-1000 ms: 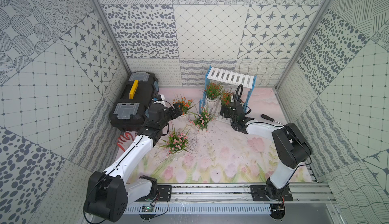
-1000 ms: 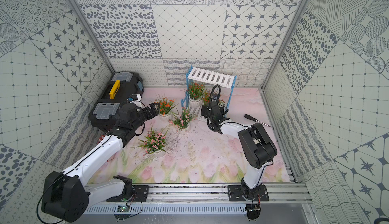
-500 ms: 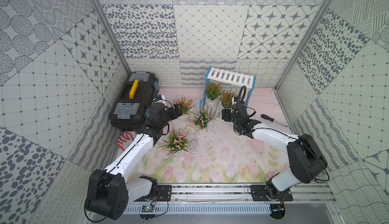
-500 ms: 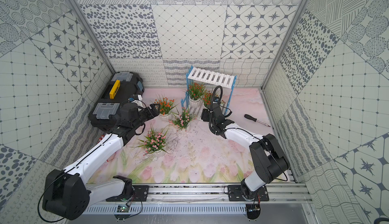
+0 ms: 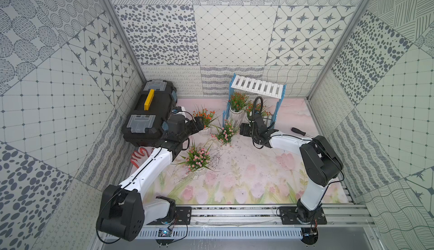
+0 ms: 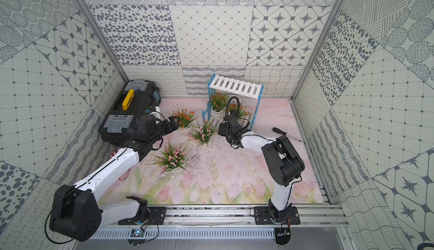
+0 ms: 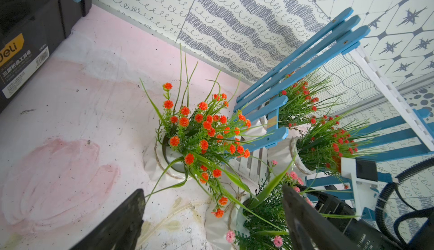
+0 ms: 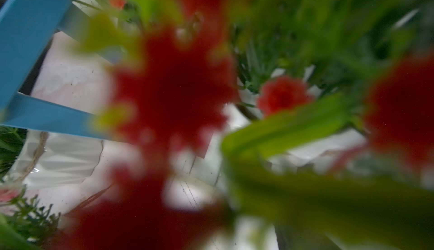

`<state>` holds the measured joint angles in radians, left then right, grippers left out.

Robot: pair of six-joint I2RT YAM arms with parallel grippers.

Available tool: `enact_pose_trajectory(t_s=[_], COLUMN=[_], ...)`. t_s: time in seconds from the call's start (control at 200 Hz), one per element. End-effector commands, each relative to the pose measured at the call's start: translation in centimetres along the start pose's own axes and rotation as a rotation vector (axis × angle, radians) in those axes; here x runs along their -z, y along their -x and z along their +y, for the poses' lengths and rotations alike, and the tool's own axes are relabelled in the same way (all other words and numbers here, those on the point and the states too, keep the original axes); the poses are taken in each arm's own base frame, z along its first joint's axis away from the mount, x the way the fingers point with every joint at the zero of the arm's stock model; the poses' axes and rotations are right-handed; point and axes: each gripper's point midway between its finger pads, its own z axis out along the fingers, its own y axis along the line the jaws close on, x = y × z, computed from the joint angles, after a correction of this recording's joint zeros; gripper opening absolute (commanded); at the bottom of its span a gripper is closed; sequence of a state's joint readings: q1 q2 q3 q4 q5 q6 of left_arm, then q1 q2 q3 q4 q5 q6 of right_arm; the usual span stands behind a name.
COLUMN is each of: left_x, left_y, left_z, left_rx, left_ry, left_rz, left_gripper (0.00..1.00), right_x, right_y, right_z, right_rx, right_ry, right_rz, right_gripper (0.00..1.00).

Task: Place the baby's breath potted plants on the rack by color
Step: Adjust the baby's breath potted plant at the rack.

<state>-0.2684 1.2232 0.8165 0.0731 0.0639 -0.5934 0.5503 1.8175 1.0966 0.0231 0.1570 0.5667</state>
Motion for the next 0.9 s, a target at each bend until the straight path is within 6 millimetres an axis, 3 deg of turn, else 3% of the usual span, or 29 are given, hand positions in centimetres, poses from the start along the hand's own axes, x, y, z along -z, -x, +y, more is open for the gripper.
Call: enact_pose_trajectory(t_s=[0.0,0.385,0.6,0.895], left_x=[-0.1,-0.6,-0.6,-0.5], left_y=[1.2,1.1,1.2,1.2], left_z=[-1.1,-0.9,-0.9,-1.0], left_rx=[-0.012,-0.012,-0.009,-0.017], left_ry=[-0.033,-0.031,-0.034,-0.035], left_rz=[-0.034,-0.034,-0.036,-0.035], left_gripper=[0.91,0.91,0.91,0.91], right_x=[-0.8,-2.9,-2.7,-2.4], right_y=[1.7,2.6,3.9,4.2], right_z=[1.9,2.1,1.3,-0.3], right_rx=[-0.054,-0.125,-0.187,-0.302], right_ry=[0.069,0.08,0.058,0.018], right_rz=[-0.045,-0.129,-0.248,-0.34], right_gripper=[0.75,0.78,0.79,0.81])
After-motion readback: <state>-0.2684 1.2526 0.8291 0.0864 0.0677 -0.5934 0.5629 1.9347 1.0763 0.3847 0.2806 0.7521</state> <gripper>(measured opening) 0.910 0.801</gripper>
